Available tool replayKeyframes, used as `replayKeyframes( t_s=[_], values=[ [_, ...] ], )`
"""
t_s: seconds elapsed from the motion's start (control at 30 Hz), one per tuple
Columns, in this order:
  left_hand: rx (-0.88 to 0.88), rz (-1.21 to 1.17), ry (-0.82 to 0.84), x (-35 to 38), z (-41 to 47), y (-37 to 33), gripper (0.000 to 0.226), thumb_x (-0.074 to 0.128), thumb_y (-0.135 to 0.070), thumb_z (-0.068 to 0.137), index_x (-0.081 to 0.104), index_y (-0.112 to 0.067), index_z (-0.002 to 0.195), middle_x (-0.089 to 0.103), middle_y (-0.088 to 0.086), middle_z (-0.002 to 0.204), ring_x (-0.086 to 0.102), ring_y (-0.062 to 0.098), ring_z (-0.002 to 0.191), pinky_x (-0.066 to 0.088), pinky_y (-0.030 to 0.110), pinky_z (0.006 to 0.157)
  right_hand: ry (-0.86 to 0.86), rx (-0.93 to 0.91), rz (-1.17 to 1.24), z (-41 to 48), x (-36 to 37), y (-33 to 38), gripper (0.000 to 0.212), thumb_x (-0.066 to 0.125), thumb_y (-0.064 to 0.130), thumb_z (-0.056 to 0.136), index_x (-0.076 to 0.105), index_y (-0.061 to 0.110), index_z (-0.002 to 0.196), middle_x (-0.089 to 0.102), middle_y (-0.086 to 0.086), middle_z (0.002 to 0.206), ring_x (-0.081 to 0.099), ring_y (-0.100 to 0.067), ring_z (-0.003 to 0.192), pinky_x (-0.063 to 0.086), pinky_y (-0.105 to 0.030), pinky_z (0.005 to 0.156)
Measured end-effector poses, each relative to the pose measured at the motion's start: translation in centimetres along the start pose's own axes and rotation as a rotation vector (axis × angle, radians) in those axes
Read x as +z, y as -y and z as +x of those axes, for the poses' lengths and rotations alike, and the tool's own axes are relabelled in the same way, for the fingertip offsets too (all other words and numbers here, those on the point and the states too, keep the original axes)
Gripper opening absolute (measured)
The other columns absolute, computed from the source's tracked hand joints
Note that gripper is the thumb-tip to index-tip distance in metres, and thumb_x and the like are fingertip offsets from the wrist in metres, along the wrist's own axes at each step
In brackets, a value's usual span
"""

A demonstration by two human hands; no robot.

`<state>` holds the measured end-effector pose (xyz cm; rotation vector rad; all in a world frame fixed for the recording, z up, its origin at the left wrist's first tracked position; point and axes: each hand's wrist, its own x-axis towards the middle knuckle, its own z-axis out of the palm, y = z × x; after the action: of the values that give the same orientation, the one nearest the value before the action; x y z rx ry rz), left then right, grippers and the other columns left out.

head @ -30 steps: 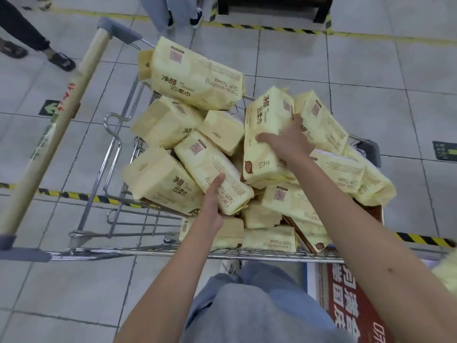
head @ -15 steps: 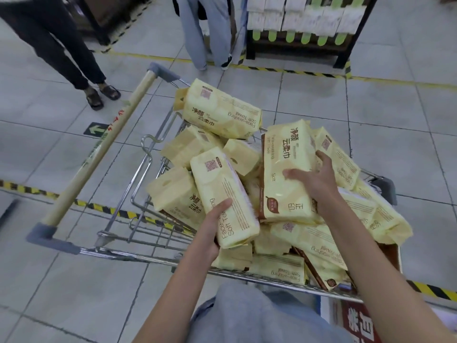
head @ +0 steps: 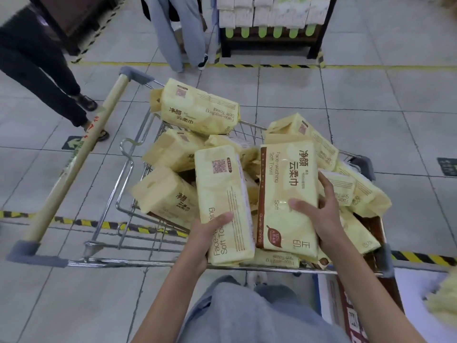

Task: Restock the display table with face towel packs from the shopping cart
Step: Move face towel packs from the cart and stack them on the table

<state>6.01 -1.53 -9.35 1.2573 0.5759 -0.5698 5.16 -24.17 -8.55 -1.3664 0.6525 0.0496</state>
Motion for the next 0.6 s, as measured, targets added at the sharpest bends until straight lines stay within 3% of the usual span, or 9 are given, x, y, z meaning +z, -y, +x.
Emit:
replayKeyframes(
  t_s=[0.1,0.23,0.37,0.47,0.6],
  values=[
    [-0.009,0.066,0.096,-0.6,0.5,-0.3,0.071,0.078,-0.028,0.055,0.058,-0.008,0.12,0.073,0.013,0.103,0.071,0.031,0.091,0.059,0.043,0.071,-0.063,-0.029,0.02,-1.7,-0.3,-1.0,0.089,0.073,-0.001,0.071,0.029,0.033,0.14,0.06,0.0,0.114,0.064,-0.02,0.095,0.055,-0.032,0.061],
    [-0.052,0.141,0.231,-1.8,1.1,-1.1,0.072,0.078,-0.028,0.053,0.059,-0.009,0.12,0.074,0.011,0.1,0.072,0.027,0.086,0.057,0.034,0.059,-0.186,-0.018,0.091,-4.3,0.5,-3.3,0.095,0.08,0.003,0.066,0.029,0.034,0.14,0.063,0.002,0.111,0.066,-0.021,0.096,0.057,-0.04,0.069],
    [-0.099,0.262,0.366,-3.3,1.5,-1.6,0.058,0.081,-0.019,0.065,0.06,-0.008,0.118,0.074,0.011,0.098,0.072,0.026,0.085,0.057,0.033,0.058,-0.335,-0.012,0.188,-7.5,2.0,-5.6,0.094,0.077,-0.001,0.067,0.029,0.032,0.141,0.062,0.001,0.114,0.065,-0.015,0.094,0.058,-0.028,0.06],
    [-0.16,0.335,0.482,-3.8,1.5,-1.5,0.043,0.07,-0.016,0.065,0.063,-0.009,0.106,0.075,0.009,0.089,0.073,0.023,0.076,0.057,0.032,0.055,-0.466,-0.027,0.213,-10.5,2.8,-7.9,0.1,0.083,0.002,0.061,0.031,0.029,0.142,0.059,-0.003,0.122,0.064,-0.015,0.1,0.057,-0.026,0.063],
    [-0.178,0.511,0.613,-3.6,0.6,-0.9,0.053,0.074,-0.02,0.06,0.062,-0.012,0.111,0.075,0.008,0.095,0.073,0.025,0.083,0.06,0.037,0.062,-0.627,-0.031,0.305,-15.5,3.2,-10.5,0.093,0.081,0.01,0.056,0.037,0.031,0.134,0.061,-0.004,0.122,0.066,-0.02,0.1,0.057,-0.029,0.063]
  ],
)
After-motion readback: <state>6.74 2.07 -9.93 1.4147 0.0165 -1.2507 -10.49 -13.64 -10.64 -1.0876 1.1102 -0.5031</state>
